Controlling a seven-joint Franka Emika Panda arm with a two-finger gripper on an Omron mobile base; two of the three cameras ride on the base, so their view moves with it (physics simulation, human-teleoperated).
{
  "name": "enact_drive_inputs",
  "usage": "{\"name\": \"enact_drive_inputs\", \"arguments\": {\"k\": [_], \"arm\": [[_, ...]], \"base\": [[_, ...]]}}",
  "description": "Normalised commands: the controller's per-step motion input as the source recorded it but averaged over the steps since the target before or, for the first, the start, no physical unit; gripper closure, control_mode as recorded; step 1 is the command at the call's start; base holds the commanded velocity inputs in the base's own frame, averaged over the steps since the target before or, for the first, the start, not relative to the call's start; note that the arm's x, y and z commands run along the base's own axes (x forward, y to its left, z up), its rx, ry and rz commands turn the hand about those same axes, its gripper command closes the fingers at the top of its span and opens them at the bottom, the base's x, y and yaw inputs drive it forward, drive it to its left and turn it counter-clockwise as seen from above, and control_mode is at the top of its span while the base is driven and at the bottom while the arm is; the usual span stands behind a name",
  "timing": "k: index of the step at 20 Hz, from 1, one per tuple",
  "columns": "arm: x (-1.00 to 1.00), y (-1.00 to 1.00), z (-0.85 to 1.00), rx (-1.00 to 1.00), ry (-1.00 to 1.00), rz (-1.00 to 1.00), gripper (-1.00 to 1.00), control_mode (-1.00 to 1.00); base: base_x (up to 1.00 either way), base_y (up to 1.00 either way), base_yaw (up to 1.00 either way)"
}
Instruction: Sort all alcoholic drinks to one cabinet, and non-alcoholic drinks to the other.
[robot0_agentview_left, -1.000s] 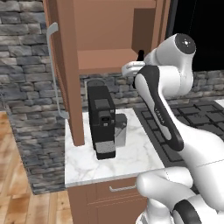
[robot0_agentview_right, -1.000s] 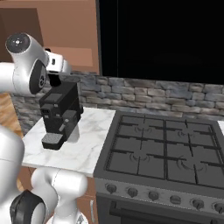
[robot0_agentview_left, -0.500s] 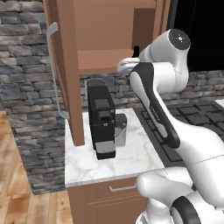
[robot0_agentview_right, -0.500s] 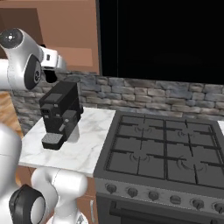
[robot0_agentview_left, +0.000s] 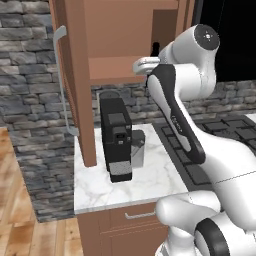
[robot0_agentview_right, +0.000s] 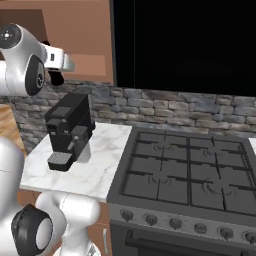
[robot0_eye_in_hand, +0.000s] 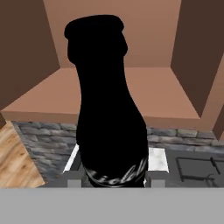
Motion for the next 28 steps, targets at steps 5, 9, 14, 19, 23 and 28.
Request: {"name": "enact_drive_inputs", "arguments": {"k": [5,9,14,19,23,28], "arm": [[0.37,0.00,0.31,0.00,-0.01,0.00,1.00,-1.00],[0.59,-0.01,0.25,0.00,0.00,-0.01,1.00,-1.00],[0.66,-0.18,0.06,0.00,0.00,-0.02,1.00,-1.00],[0.70,-0.25,-0.02,0.00,0.00,-0.04,1.00,-1.00],[0.71,-0.11,-0.24,0.00,0.00,-0.04,1.00,-1.00],[0.67,0.00,-0.44,-0.01,0.01,-0.04,1.00,-1.00]], "base": [[0.00,0.00,0.00],[0.00,0.00,0.00],[0.00,0.00,0.00],[0.00,0.00,0.00],[0.00,0.00,0.00],[0.00,0.00,0.00]]}}
